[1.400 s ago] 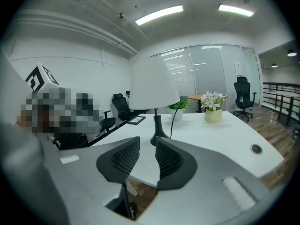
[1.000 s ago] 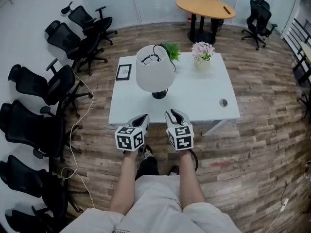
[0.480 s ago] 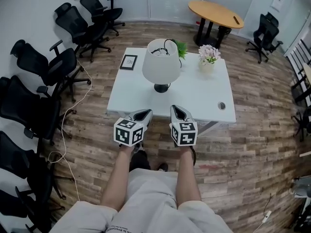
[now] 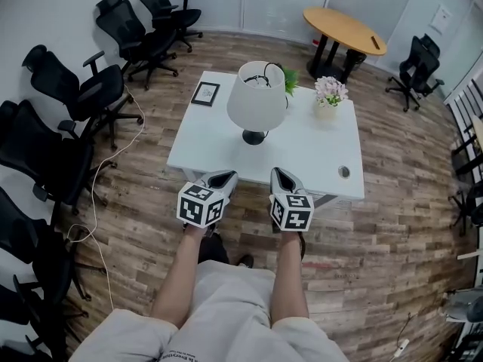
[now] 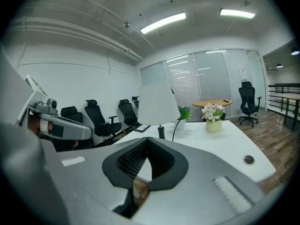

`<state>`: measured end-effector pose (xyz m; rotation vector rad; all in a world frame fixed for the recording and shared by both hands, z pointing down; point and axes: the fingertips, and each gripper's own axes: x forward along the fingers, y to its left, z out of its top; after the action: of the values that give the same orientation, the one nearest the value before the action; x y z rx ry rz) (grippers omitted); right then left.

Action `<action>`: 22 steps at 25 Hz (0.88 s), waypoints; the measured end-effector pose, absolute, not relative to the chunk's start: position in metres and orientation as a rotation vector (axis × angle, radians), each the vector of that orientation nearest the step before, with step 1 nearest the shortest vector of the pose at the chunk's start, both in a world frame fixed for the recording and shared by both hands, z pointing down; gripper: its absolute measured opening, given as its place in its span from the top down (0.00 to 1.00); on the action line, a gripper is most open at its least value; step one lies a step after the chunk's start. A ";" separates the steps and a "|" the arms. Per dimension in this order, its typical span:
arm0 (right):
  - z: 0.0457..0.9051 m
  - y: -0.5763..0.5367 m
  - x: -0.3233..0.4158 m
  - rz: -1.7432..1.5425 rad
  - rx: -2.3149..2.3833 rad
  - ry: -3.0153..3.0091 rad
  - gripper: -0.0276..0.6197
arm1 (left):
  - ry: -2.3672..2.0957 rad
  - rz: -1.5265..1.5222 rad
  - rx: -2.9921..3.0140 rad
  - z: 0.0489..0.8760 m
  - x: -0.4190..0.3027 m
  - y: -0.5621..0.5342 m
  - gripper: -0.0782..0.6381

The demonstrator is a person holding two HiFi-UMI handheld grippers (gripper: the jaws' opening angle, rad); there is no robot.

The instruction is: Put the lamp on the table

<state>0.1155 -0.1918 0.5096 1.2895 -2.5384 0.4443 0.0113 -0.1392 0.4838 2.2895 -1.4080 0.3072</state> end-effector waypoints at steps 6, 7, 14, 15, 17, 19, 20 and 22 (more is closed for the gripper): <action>0.505 -0.191 0.113 0.436 1.286 -2.540 0.92 | -1.446 0.290 2.274 0.477 0.004 -0.141 0.89; 0.505 -0.192 0.113 0.438 1.284 -2.541 0.92 | -1.450 0.287 2.273 0.476 0.004 -0.142 0.89; 0.504 -0.191 0.108 0.438 1.267 -2.553 0.92 | -1.469 0.273 2.256 0.477 -0.001 -0.140 0.89; 0.504 -0.190 0.107 0.435 1.262 -2.554 0.92 | -1.470 0.275 2.255 0.477 -0.001 -0.139 0.89; 0.504 -0.189 0.105 0.429 1.253 -2.558 0.92 | -1.472 0.281 2.254 0.479 -0.002 -0.138 0.89; 0.504 -0.188 0.103 0.420 1.244 -2.560 0.92 | -1.475 0.284 2.252 0.480 -0.003 -0.138 0.89; 0.504 -0.187 0.103 0.414 1.240 -2.561 0.92 | -1.476 0.285 2.252 0.479 -0.003 -0.137 0.89; 0.504 -0.187 0.102 0.405 1.236 -2.563 0.92 | -1.478 0.287 2.256 0.478 -0.003 -0.137 0.89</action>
<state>0.1024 -0.1869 0.5037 1.2360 -2.5633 0.4047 -0.0029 -0.1373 0.4785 2.2556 -1.4784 0.2872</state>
